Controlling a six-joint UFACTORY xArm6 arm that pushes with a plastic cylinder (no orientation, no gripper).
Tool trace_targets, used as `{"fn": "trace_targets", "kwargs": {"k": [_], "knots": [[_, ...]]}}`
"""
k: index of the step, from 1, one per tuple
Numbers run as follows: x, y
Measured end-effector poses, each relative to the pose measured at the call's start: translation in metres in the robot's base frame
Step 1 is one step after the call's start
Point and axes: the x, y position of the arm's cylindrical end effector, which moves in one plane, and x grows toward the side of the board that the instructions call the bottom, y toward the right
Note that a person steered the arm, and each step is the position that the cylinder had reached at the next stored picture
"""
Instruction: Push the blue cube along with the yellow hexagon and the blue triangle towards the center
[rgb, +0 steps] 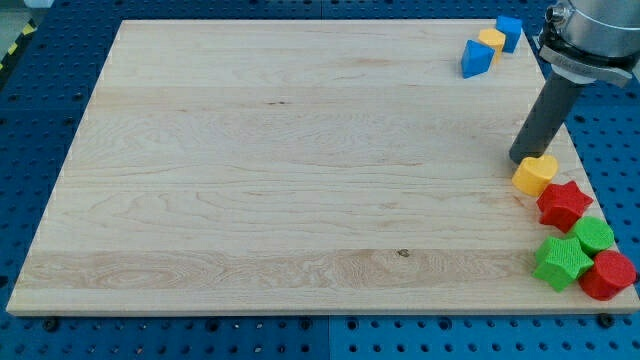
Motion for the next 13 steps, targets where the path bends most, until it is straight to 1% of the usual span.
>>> {"fn": "trace_targets", "kwargs": {"k": [1,2,3,4,5,7,8,9,10,11,13], "knots": [[-0.004,-0.001],[-0.034,-0.007],[-0.063,0.015],[-0.088,0.054],[-0.158,0.06],[-0.268,0.069],[-0.268,0.064],[-0.26,0.035],[-0.237,0.035],[-0.197,0.035],[-0.17,0.017]]}}
